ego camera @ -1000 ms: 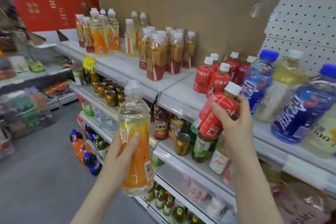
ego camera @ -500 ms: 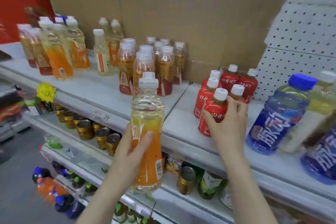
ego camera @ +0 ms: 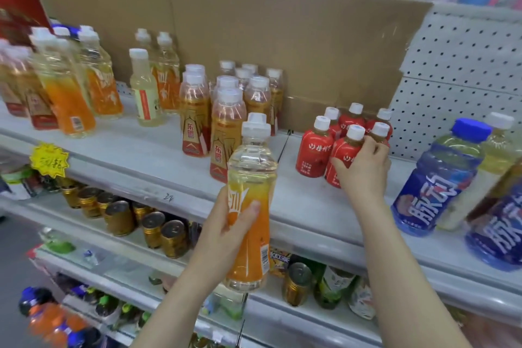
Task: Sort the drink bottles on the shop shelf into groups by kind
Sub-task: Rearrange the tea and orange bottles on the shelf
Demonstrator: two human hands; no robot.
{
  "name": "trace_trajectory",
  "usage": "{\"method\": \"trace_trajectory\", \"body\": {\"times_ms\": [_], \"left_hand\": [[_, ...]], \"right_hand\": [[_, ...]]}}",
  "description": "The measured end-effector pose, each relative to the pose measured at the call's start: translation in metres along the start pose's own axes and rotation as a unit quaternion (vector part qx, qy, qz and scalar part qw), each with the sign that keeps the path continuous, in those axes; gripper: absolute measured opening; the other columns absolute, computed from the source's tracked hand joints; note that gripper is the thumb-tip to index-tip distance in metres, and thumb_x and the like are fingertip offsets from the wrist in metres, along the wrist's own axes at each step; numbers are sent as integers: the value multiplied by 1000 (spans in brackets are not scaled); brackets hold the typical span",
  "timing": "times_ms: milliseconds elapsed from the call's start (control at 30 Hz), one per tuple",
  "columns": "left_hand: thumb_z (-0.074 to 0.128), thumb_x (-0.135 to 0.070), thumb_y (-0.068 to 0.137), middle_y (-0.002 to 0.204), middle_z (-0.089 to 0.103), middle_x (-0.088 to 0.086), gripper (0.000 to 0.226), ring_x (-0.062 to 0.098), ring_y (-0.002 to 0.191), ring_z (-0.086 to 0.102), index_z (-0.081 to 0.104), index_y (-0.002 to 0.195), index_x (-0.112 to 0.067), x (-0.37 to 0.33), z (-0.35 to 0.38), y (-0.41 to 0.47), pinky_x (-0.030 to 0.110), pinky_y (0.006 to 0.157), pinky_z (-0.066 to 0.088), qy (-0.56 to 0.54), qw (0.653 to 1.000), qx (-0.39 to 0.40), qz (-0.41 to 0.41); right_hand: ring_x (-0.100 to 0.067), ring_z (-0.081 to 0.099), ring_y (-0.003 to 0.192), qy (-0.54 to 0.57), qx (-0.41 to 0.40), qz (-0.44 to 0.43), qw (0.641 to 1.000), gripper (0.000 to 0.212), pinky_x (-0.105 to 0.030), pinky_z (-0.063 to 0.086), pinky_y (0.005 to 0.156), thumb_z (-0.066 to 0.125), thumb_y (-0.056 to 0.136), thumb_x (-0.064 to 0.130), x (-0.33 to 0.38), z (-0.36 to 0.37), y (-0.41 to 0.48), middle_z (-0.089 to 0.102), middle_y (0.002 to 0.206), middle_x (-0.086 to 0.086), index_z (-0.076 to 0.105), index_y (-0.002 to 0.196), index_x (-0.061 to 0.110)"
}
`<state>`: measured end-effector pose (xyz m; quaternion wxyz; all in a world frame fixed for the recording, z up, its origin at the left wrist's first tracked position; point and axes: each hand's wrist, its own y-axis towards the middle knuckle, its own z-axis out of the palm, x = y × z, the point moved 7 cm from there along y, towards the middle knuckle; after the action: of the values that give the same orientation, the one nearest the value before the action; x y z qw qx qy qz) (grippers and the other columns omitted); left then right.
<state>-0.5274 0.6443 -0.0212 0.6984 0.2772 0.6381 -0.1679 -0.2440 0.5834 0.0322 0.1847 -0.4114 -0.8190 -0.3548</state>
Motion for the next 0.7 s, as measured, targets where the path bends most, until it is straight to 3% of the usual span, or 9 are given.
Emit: {"method": "trace_trajectory", "body": {"times_ms": [67,133,200,267,367,467,567,633,700], "left_hand": [[58,-56,84,108,67,-25,26,-2,100,66,54,109,-61,3,-2,2,32,86,53,7,1000,6,-1],[57,-57,82,110,66,-27,34,-2,101,65,52,115,-57,4,-4,5,36,91,54,8,1000,7,0],[58,-56,82,112,65,-28,38,-3,103,65,51,119,-55,3,-6,6,36,93,54,7,1000,3,4],[59,-55,85,114,65,-27,35,-4,104,64,50,119,-58,0,-8,6,34,92,53,9,1000,2,14],[60,-59,84,115,66,-23,35,1,105,65,48,117,-62,0,-16,6,39,94,54,12,1000,-3,16],[62,-63,76,113,68,-15,40,7,104,67,52,115,-59,-3,-37,-1,42,94,54,3,999,-22,29],[58,-62,81,111,71,-7,43,14,103,68,59,120,-43,-20,-77,-3,46,92,55,36,997,-49,54],[53,-61,84,110,72,-8,42,13,105,68,64,118,-38,-35,-120,10,41,91,54,65,988,-103,90],[53,-58,86,106,72,-13,35,7,104,67,67,113,-39,-49,-172,37,34,91,52,75,971,-194,117]], "right_hand": [[-32,41,136,47,-33,-36,998,73,-43,37,111,71,92,33,23,-14,-17,38,148,-14,33,150,12],[-16,48,127,128,-13,-96,987,58,-32,40,104,64,97,39,56,-24,-38,50,140,-2,44,146,17],[-2,58,109,229,101,-145,957,45,-26,48,91,56,98,50,94,-22,-62,64,122,12,58,135,25],[4,64,101,290,235,-173,912,47,-24,52,85,53,92,62,126,-14,-87,70,111,17,63,127,32],[4,68,96,265,334,-195,883,39,-26,57,82,65,87,60,151,7,-110,72,108,19,61,120,39],[3,69,92,298,355,-209,861,30,-25,57,79,71,87,50,172,19,-121,73,103,20,60,113,38],[1,69,98,337,359,-242,836,27,-31,57,86,71,90,45,199,27,-131,72,107,21,60,115,39],[-1,69,102,353,350,-255,829,30,-37,57,89,70,90,46,220,37,-134,72,111,19,59,118,39],[3,68,101,363,334,-253,832,31,-32,57,87,68,88,49,240,51,-128,71,109,25,58,116,41]]}}
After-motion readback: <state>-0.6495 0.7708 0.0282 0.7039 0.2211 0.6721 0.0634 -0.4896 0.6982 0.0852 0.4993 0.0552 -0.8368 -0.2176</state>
